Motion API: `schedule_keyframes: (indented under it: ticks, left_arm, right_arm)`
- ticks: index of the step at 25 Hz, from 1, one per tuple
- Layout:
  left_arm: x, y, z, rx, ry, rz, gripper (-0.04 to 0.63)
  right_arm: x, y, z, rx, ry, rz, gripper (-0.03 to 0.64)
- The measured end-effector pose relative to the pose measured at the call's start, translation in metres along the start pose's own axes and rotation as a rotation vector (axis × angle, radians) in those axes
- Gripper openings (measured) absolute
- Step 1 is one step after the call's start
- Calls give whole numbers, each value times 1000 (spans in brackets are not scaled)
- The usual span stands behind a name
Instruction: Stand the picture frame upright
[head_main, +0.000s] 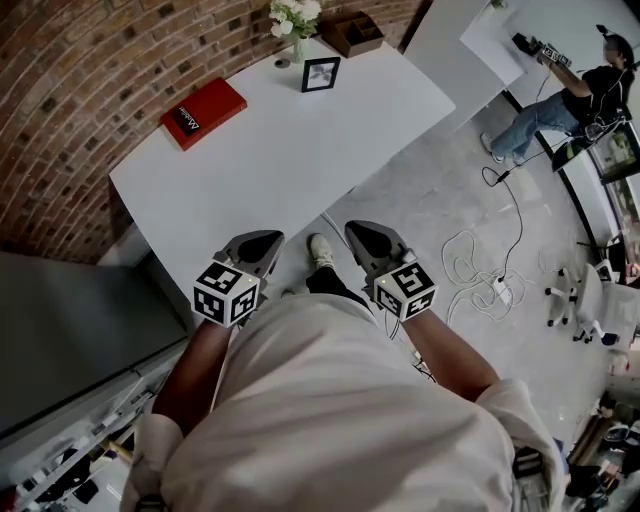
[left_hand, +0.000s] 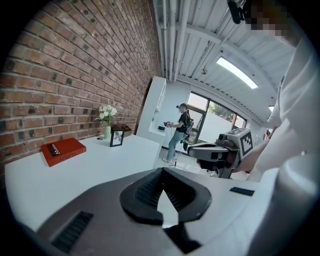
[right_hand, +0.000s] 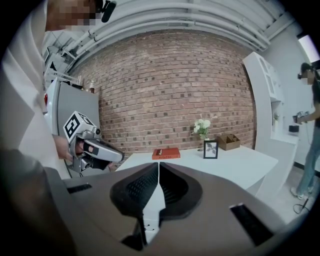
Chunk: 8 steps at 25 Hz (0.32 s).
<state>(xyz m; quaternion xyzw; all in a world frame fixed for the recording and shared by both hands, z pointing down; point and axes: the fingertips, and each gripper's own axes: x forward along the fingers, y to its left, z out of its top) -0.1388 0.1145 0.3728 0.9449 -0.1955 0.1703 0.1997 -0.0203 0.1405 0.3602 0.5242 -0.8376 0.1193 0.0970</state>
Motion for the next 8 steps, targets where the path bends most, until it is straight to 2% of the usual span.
schedule_keyframes:
  ticks: [8]
  left_arm:
    - [7, 2, -7, -11, 9, -5, -3]
  right_arm:
    - [3, -13, -2, -3, 10, -8, 12]
